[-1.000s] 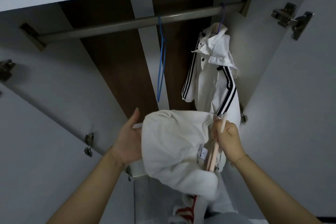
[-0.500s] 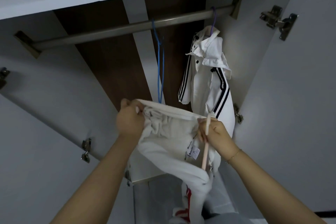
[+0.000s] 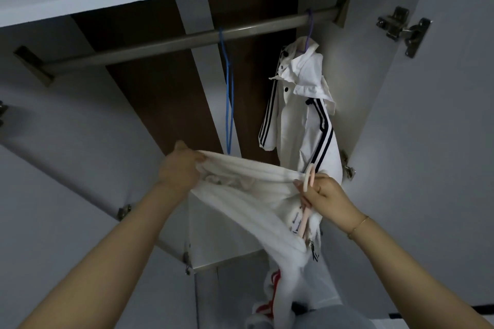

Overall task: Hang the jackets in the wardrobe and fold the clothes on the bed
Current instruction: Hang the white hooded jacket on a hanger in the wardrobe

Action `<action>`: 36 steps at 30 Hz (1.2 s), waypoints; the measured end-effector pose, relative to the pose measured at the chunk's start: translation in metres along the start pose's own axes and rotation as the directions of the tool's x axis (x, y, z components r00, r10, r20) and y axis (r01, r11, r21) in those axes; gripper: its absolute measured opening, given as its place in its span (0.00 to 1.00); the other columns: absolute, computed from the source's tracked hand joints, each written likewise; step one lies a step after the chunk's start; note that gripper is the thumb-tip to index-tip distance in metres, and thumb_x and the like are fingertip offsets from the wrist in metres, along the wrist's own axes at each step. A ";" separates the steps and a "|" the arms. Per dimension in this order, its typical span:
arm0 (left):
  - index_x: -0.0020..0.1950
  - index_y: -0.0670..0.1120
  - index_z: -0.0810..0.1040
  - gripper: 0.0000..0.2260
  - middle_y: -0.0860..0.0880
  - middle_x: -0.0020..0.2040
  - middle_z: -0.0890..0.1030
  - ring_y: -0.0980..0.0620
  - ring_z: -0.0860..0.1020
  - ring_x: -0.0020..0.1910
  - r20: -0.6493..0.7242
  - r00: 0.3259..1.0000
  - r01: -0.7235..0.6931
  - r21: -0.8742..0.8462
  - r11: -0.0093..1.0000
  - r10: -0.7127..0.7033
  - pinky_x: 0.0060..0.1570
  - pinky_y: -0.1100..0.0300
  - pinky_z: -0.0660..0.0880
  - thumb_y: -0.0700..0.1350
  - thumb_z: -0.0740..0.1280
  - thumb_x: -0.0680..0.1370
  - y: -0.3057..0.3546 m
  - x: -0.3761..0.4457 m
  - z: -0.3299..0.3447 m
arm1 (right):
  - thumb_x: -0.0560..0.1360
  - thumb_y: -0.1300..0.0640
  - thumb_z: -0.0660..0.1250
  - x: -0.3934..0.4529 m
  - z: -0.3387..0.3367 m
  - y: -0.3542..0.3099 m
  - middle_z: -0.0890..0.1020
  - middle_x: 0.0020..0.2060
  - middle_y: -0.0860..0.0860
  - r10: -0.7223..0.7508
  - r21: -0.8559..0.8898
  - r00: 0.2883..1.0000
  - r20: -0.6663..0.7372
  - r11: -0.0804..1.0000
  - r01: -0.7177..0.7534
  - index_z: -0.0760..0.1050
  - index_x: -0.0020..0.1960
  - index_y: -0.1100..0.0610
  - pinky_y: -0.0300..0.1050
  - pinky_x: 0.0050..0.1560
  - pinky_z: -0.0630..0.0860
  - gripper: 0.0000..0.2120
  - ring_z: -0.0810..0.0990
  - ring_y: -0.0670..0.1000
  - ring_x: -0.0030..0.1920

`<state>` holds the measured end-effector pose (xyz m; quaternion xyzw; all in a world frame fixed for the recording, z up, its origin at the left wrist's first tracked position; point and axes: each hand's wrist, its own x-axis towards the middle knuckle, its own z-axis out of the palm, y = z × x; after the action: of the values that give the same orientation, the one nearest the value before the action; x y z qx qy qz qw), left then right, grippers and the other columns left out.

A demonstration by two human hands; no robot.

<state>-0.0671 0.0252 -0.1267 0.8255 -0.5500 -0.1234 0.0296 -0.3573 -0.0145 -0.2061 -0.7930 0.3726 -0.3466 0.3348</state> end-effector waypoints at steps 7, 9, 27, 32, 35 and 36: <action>0.78 0.51 0.60 0.30 0.51 0.78 0.46 0.55 0.53 0.75 0.325 0.764 -0.411 -0.420 0.809 0.557 0.72 0.67 0.55 0.41 0.67 0.79 0.018 -0.044 0.046 | 0.81 0.58 0.60 -0.003 0.002 -0.001 0.75 0.19 0.52 0.318 0.079 0.941 -0.115 0.947 -0.310 0.69 0.18 0.51 0.35 0.39 0.71 0.32 0.75 0.45 0.25; 0.71 0.59 0.68 0.21 0.54 0.76 0.58 0.58 0.61 0.74 0.456 0.742 -0.239 -0.505 0.829 0.492 0.70 0.67 0.61 0.58 0.64 0.79 0.017 -0.067 0.063 | 0.80 0.58 0.60 -0.007 0.010 0.000 0.73 0.18 0.53 0.413 0.142 0.884 -0.218 0.910 -0.389 0.69 0.19 0.59 0.38 0.34 0.71 0.30 0.72 0.46 0.22; 0.49 0.59 0.72 0.12 0.60 0.38 0.78 0.62 0.78 0.40 -0.336 0.889 -0.450 -0.522 0.725 0.311 0.37 0.72 0.71 0.64 0.57 0.74 0.005 -0.083 0.070 | 0.78 0.44 0.60 0.005 -0.038 -0.015 0.78 0.56 0.46 -0.009 -0.225 0.981 0.195 0.973 0.054 0.74 0.64 0.52 0.34 0.61 0.64 0.18 0.73 0.40 0.57; 0.55 0.52 0.74 0.26 0.54 0.40 0.80 0.58 0.78 0.38 -0.243 0.862 -0.505 -0.324 0.800 0.445 0.41 0.56 0.76 0.70 0.52 0.73 -0.003 -0.064 0.044 | 0.80 0.48 0.57 0.004 -0.034 -0.020 0.78 0.50 0.51 0.008 -0.267 0.984 0.176 0.963 0.040 0.74 0.58 0.58 0.37 0.49 0.70 0.16 0.77 0.46 0.48; 0.62 0.48 0.73 0.32 0.50 0.42 0.82 0.52 0.79 0.39 -0.217 0.801 -0.582 -0.069 0.810 0.558 0.39 0.56 0.75 0.70 0.49 0.75 0.009 -0.056 0.042 | 0.79 0.45 0.55 0.002 -0.021 -0.033 0.78 0.51 0.49 -0.065 -0.293 0.975 0.212 0.948 0.127 0.75 0.59 0.57 0.40 0.50 0.72 0.20 0.77 0.48 0.49; 0.63 0.47 0.73 0.29 0.49 0.43 0.82 0.51 0.79 0.39 -0.222 0.792 -0.590 -0.044 0.806 0.569 0.40 0.56 0.74 0.68 0.51 0.77 0.009 -0.054 0.043 | 0.79 0.44 0.54 0.002 -0.020 -0.037 0.79 0.52 0.48 -0.061 -0.277 0.971 0.231 0.953 0.126 0.75 0.61 0.57 0.39 0.53 0.72 0.21 0.77 0.47 0.50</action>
<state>-0.1057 0.0751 -0.1576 0.6221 -0.7631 -0.0560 0.1661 -0.3588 -0.0026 -0.1656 -0.8837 0.3419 -0.2142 0.2374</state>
